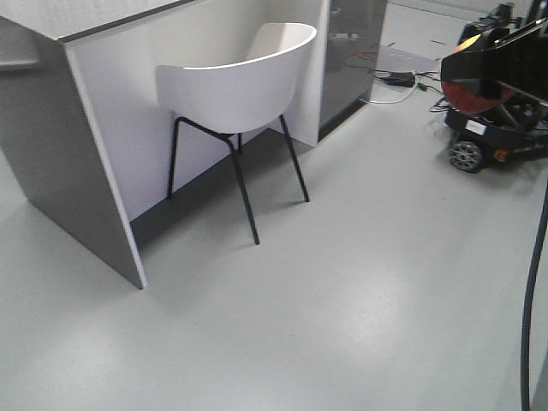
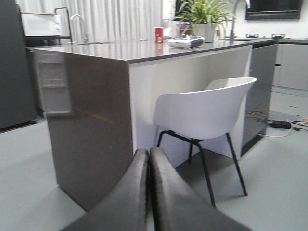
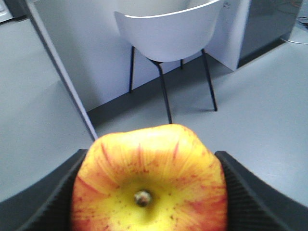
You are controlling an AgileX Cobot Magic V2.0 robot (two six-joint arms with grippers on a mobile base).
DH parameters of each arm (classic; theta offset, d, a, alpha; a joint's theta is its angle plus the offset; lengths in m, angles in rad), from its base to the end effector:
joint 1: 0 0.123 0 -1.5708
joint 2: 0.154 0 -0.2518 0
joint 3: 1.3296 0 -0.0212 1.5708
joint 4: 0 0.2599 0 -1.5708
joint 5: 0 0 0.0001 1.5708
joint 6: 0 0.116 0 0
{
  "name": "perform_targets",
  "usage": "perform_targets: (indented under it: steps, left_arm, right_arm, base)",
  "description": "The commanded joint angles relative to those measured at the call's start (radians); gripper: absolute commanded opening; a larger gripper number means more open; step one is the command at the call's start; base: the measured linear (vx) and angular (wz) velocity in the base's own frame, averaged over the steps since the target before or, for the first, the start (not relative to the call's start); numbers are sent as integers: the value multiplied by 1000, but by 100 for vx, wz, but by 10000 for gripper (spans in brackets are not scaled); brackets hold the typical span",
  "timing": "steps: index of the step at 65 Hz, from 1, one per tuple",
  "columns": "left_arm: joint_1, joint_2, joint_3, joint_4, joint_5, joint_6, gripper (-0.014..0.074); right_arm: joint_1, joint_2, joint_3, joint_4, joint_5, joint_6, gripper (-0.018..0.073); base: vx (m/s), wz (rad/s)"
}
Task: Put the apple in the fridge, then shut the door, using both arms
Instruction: 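Drive away from the countertop holding the apple in the right gripper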
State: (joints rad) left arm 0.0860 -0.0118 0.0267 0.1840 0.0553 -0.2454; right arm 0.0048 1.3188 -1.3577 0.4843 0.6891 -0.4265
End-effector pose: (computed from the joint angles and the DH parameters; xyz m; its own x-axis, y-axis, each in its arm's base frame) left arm 0.1238 0.0119 0.2006 0.0237 -0.0598 -0.9979 -0.0947 0.9936 -0.0618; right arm 0.3273 0.0359 0.3737 -0.4717 -0.0412 -0.8808 -0.2833 0.9530 0.1071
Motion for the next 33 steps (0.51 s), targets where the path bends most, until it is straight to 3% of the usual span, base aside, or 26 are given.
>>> perform_targets:
  steps: [1, 33]
  left_arm:
    - [-5, -16, 21, -8, -70, -4, -6]
    - [-5, -16, 21, -8, -70, -4, -6]
  right_arm:
    - [-3, -27, -32, 25, -63, -7, -8]
    - [-3, -27, -32, 25, -63, -7, -8]
  base:
    - [-3, 33]
    - [-2, 33]
